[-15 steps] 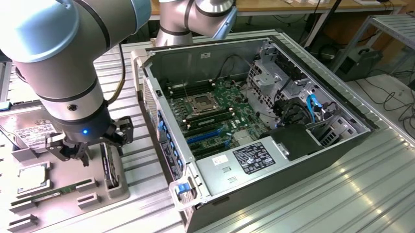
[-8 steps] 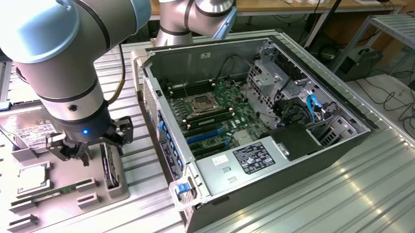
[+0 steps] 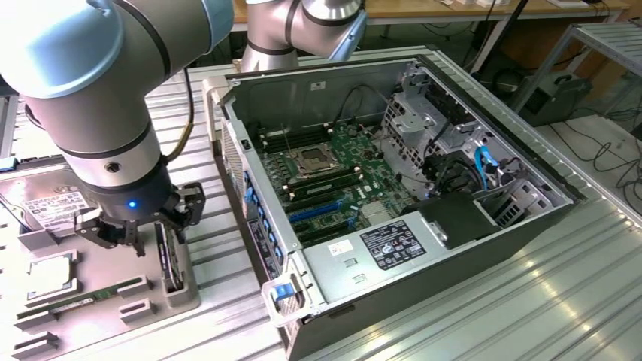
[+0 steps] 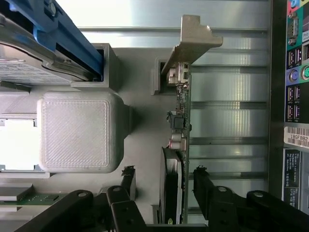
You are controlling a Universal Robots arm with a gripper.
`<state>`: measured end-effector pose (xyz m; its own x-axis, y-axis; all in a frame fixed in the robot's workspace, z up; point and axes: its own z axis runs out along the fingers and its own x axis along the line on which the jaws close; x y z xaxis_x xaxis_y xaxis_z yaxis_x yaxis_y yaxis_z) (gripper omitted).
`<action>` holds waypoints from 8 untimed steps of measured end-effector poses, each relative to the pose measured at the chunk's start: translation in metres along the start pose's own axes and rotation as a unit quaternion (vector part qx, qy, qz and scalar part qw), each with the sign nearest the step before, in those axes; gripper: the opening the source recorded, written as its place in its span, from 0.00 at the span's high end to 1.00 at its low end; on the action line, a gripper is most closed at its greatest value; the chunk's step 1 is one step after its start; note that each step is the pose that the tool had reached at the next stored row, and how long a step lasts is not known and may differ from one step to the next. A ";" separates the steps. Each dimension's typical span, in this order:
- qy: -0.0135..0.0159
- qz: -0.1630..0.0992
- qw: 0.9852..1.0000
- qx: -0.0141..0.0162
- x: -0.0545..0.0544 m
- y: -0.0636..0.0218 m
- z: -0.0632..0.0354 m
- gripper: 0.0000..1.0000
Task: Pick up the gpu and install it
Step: 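Pick up the gpu and move the gpu toward the slot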
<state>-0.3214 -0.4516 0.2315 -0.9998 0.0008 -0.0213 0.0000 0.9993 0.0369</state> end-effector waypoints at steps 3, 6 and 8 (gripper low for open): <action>0.000 0.000 1.000 0.000 0.000 0.0000 0.0000 0.49; 0.000 0.000 1.000 0.000 0.000 0.0000 0.0000 0.49; 0.000 0.000 1.000 0.000 0.000 0.0000 0.0000 0.49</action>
<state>-0.3213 -0.4516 0.2314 -0.9998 0.0008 -0.0213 0.0000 0.9993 0.0369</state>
